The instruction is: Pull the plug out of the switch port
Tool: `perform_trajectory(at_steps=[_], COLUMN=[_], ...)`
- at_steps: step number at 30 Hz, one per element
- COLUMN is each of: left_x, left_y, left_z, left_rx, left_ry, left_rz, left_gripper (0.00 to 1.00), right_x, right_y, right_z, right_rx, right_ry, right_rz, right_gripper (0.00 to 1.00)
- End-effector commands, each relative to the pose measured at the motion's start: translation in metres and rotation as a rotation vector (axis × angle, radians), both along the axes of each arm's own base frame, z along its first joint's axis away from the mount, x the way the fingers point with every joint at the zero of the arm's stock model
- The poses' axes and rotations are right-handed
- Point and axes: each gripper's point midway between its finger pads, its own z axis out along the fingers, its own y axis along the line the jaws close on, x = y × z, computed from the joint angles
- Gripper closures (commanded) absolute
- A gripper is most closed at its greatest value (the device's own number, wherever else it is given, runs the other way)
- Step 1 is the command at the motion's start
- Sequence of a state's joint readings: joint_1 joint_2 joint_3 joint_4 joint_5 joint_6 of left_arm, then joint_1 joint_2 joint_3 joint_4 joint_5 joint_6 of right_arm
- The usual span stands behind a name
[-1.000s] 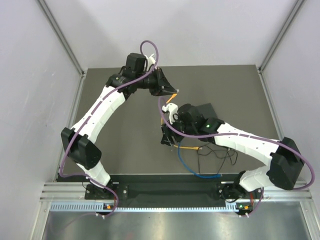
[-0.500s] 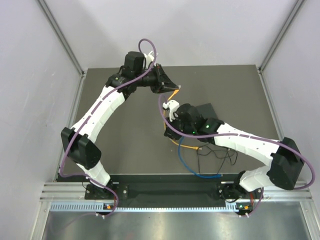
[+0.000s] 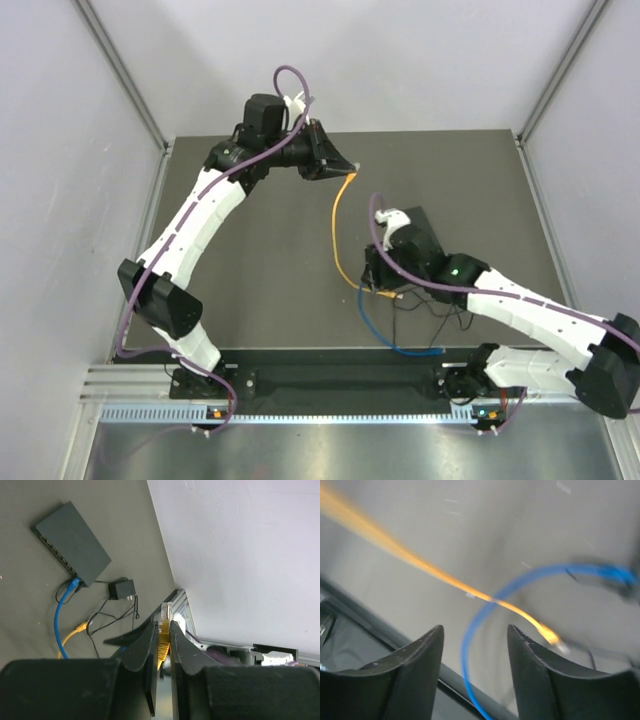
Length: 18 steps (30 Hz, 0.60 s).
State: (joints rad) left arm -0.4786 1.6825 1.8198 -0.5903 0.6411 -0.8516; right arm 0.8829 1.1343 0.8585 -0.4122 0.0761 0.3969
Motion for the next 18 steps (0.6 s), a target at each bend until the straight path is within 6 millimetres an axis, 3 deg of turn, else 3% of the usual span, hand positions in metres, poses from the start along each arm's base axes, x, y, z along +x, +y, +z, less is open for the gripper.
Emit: perform_trajectory(at_steps=[1,4,7,12,18], left_x=[0.001,0.002,0.002,0.003,0.001], left_y=[0.006,0.005,0.001,-0.004,-0.003], left_z=[0.02,0.016,0.014,0.008,0.01], left_rx=[0.021,0.022,0.01,0.006,0.0], left_ry=[-0.103,-0.096,-0.092,-0.077,-0.086], left_rz=[-0.002,-0.007,-0.022,-0.041,-0.042], left_gripper=[1.0,1.0,1.0,1.0,1.0], right_x=[0.001,-0.002,0.002,0.019,0.023], right_y=[-0.054,-0.08,-0.095,-0.09,-0.103], right_z=[-0.024,-0.044,-0.048,-0.041,-0.055], right_rx=[-0.043,-0.071,-0.141,-0.221,-0.203], right_ry=[0.137,0.291,0.361,0.349,0.44], right_rz=[-0.271,-0.386,-0.484,-0.447,-0.573], right_gripper=[0.44,0.37,0.35,0.34,0.5])
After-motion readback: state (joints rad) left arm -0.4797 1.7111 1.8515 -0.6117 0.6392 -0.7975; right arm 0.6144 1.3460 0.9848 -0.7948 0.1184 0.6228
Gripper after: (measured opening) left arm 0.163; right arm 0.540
